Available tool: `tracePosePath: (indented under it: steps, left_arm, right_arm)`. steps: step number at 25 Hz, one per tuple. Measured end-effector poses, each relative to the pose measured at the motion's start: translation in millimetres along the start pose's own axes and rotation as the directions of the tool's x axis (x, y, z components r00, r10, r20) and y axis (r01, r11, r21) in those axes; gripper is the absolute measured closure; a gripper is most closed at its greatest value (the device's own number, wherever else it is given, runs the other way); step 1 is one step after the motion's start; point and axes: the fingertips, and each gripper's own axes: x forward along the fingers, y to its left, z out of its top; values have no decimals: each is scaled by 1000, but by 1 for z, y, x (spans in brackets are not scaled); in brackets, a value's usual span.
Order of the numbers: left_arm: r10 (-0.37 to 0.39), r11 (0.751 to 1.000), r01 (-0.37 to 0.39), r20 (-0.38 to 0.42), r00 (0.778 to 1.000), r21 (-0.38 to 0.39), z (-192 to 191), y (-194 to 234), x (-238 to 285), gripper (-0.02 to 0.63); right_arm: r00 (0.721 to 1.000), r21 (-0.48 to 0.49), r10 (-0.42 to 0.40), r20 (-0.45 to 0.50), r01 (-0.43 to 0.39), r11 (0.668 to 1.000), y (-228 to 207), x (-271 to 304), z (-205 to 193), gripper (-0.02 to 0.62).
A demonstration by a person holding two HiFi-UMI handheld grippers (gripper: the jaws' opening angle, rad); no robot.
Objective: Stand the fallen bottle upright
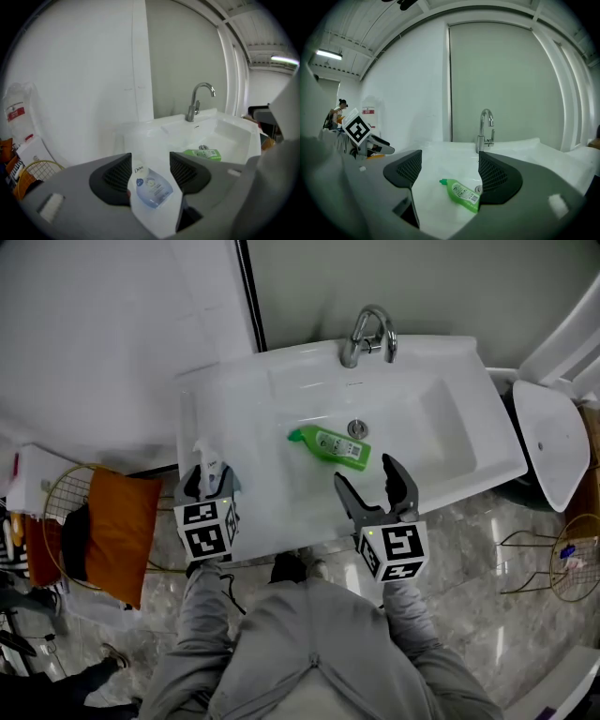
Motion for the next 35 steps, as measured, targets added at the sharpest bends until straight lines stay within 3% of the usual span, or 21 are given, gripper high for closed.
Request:
tracePosePath:
  steps: [7,14,24,29,31,35]
  left_arm:
    - [24,999,-29,-185,982,-26,-26,18,40,305]
    - [-33,992,-12,-340,940,-129,-49,23,57,293]
    - [-145,964,33,-422,895,-262,-60,21,77,225]
    - [-238,933,75,-447,862,-352,-67,13,89,219]
    - [-248,932,79,-461,852,-354,-69,11,93,218]
    - [-220,958,89,-502,836,-272,-68,10,96,218]
  right_arm:
    - [1000,8,12,-21,-12,1000,-1,33,0,215]
    - [999,25,17,-33,-16,1000,-3,53,-4,215]
    - [999,43,34,-43,-32,999,4,70,-9,215]
    - [998,47,25,-50,-22,999,2,75,-12,215]
    - [998,51,22,-51,-20,999,1,76,-13,215]
    - [998,59,14,-56,-11,998,0,77,-15,215]
